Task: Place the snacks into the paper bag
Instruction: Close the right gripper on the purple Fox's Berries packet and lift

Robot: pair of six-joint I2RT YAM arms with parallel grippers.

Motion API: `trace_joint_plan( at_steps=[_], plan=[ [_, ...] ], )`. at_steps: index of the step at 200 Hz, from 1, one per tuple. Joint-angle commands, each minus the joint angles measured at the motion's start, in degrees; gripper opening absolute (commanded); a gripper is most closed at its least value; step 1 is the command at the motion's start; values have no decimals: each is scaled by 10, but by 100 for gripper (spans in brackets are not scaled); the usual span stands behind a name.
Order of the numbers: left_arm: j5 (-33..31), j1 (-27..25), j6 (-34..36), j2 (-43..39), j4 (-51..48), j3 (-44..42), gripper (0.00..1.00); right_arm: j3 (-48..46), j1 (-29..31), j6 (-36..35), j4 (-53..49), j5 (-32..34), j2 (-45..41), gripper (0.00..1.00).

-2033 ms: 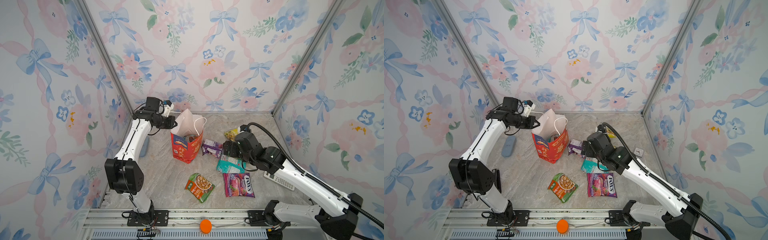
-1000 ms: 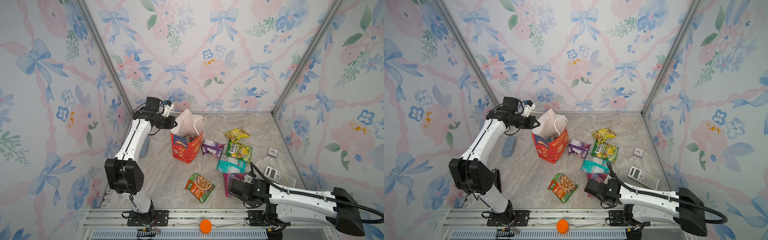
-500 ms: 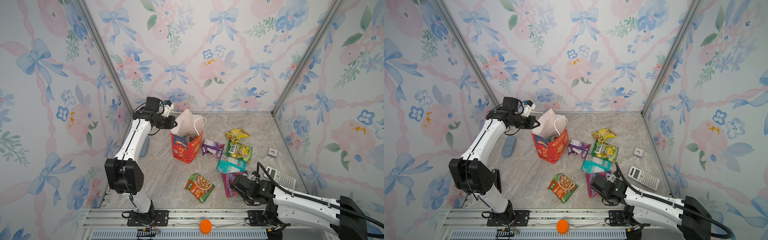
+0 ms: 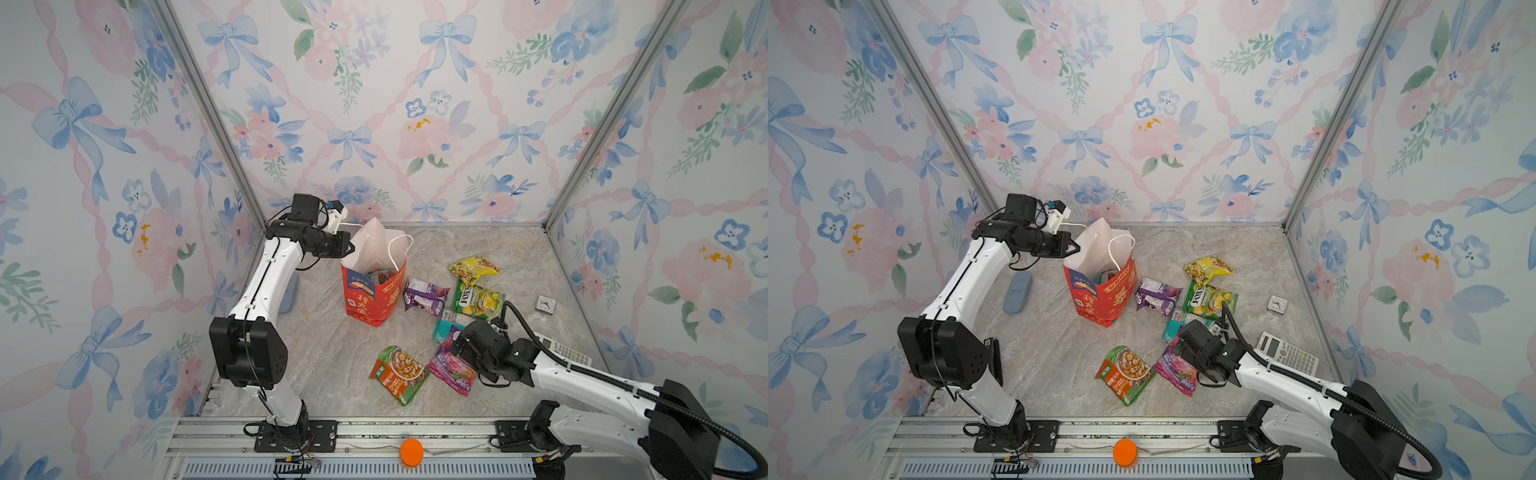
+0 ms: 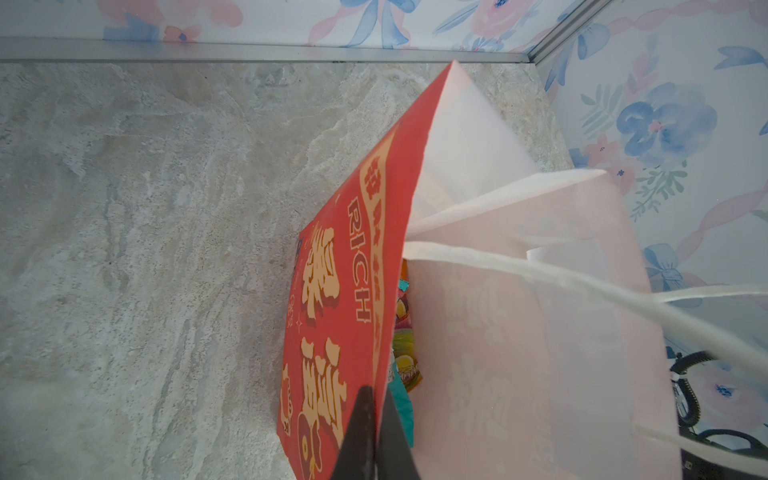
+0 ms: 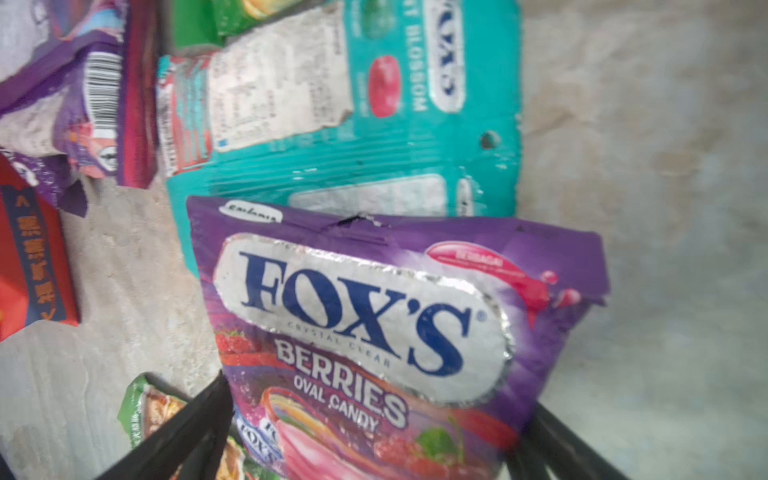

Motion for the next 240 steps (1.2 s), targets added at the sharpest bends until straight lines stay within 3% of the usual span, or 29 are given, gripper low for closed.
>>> trace_joint_plan(
  at_steps=[1, 95, 153, 200, 240],
  plan=[
    [-7, -3, -1, 5, -13, -6, 0, 14, -4, -25, 22, -22, 13, 99],
    [-5, -4, -2, 7, -13, -5, 0, -97, 3, 34, -1, -40, -128, 90],
    [-4, -5, -2, 7, -13, -5, 0, -105, 10, 32, 87, -66, -73, 81],
    [-6, -7, -2, 5, -13, -4, 0, -96, 22, 31, 150, -72, -18, 60],
    [-8, -8, -2, 5, -13, -5, 0, -88, 24, 26, 177, -72, -8, 29]
  ],
)
